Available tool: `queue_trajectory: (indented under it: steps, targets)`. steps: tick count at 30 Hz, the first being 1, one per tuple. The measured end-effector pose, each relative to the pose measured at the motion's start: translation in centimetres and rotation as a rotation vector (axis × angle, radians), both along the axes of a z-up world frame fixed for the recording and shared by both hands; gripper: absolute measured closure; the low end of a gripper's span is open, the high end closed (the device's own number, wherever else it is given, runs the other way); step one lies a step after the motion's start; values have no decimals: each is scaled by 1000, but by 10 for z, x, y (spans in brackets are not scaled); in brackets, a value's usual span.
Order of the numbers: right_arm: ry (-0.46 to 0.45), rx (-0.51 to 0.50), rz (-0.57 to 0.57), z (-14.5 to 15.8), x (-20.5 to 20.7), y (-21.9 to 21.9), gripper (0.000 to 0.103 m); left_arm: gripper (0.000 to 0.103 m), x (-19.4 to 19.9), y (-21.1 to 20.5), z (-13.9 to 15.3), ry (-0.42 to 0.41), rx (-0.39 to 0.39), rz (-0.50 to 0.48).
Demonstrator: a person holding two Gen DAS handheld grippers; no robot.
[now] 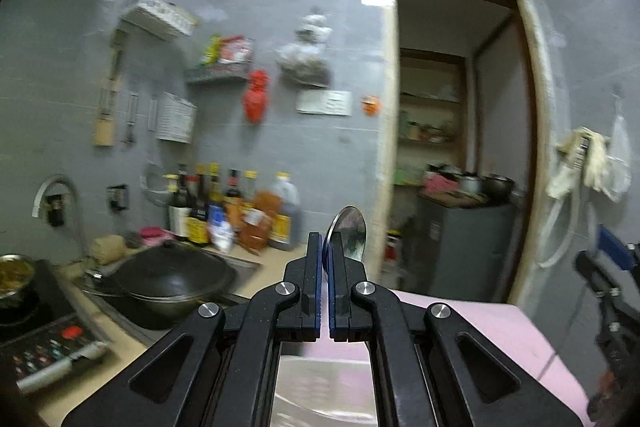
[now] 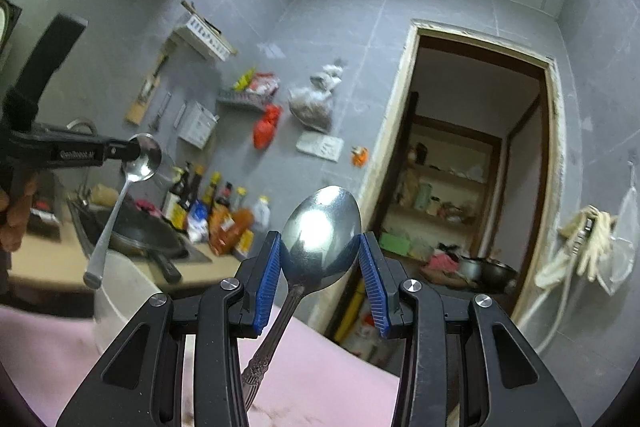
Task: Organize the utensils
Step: 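Lower both held spoons into the white caddy and open both tools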
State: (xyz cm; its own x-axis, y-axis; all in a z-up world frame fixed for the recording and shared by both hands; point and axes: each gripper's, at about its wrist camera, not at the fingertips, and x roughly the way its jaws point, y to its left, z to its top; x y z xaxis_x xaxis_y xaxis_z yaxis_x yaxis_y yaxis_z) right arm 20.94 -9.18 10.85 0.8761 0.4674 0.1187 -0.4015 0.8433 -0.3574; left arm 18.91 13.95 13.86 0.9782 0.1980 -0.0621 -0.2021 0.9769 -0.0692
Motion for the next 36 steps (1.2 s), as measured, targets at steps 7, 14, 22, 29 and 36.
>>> queue_trajectory:
  steps: [7,14,22,29,36]
  targets:
    - [-1,45,78,4,11,46,66,102,11,43,-18,2,3,118]
    - [-30,0,75,-17,19,80,66,102,30,51,-45,-2,26,152]
    - [68,-40,64,-52,41,87,66,102,48,49,-80,45,28,122]
    - [202,-57,100,-69,50,82,66,102,49,52,-99,131,-41,36]
    - [304,-13,170,-67,47,70,57,91,44,44,-93,194,-105,-90]
